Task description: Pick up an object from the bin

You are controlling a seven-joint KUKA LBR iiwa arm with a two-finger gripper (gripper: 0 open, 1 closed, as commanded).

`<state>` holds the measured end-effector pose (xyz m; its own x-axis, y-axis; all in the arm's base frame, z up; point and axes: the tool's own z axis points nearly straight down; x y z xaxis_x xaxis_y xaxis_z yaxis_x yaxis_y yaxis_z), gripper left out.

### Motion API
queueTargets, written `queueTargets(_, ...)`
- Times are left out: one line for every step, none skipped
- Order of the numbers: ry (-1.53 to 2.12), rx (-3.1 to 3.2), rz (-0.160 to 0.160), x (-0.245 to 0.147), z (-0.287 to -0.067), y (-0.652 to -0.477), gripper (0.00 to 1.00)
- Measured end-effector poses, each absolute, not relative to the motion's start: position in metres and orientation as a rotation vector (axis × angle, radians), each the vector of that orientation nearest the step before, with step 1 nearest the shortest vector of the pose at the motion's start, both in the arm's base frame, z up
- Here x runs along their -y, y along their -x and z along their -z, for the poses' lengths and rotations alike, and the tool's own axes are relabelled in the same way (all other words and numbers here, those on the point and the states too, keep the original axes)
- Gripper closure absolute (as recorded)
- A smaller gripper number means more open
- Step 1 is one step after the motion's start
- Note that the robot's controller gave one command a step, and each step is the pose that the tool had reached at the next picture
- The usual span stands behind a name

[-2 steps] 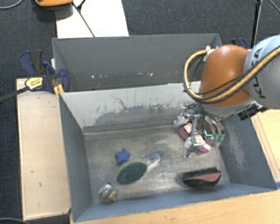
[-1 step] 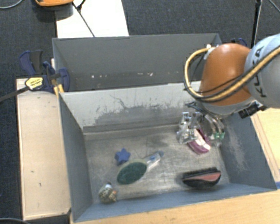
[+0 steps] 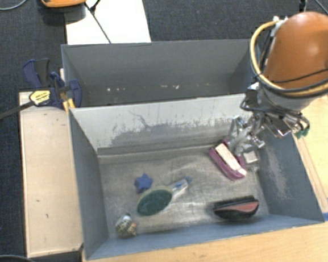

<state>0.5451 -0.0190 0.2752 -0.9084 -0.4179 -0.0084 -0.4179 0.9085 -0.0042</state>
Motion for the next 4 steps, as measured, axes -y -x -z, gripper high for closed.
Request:
queueTargets(0.587,-3.095,-0.002,0.065,-0.218,-0.485,1.00)
queueTargets(0.687,-3.071,-0.004,0.072,-0.152,-0.475,1.00)
queueTargets(0.840,-2.989,0.015,0.076,-0.076,-0.498,1.00)
queueTargets(1.069,-2.944,0.007,0.070,-0.208,-0.496,1.00)
